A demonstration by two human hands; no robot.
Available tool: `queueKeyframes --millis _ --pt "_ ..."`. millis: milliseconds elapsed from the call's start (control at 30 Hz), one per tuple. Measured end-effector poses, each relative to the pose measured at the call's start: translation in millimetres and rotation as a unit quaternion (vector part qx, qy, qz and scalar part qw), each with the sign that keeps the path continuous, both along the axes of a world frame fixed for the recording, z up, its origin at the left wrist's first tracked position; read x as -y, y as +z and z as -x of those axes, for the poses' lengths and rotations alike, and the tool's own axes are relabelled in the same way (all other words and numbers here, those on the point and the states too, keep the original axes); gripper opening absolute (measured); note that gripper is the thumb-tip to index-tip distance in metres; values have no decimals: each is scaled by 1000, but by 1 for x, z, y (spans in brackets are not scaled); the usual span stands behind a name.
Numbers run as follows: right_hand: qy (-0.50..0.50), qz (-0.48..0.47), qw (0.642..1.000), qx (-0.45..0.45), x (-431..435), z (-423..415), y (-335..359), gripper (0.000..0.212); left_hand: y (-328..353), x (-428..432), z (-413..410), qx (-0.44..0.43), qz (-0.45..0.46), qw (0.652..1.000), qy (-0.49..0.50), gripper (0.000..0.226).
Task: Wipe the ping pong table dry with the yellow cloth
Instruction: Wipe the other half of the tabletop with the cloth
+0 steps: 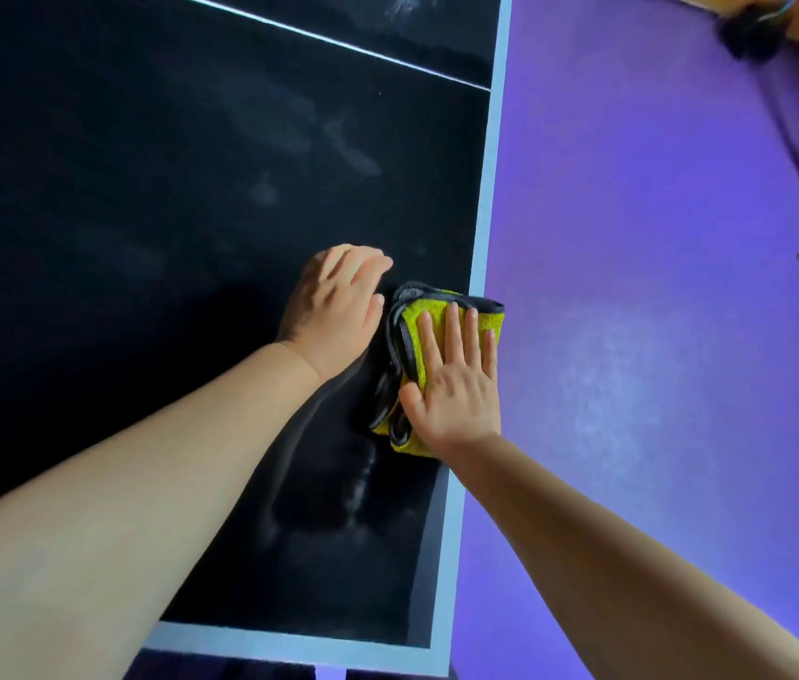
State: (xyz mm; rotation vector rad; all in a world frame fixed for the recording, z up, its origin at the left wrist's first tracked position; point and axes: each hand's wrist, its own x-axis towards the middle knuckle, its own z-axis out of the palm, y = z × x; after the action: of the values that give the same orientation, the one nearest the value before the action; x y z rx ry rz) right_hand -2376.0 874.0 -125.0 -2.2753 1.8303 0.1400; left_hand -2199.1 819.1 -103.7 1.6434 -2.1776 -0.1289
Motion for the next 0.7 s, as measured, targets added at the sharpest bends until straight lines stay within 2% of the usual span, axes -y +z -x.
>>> queueKeyframes --millis 267,400,567,700 --pt "-28 -11 1000 -5 -153 -11 11 82 10 -149 -59 80 -44 995 -35 42" --pt "-39 -15 999 1 -211 -16 17 83 18 -208 -87 69 -32 996 -41 40" --pt "-44 -34 998 -14 -238 -20 27 82 23 -257 -107 52 -42 997 -37 40" --pt "-26 -38 999 -23 -235 -18 29 80 20 -262 -123 60 -43 997 -10 35"
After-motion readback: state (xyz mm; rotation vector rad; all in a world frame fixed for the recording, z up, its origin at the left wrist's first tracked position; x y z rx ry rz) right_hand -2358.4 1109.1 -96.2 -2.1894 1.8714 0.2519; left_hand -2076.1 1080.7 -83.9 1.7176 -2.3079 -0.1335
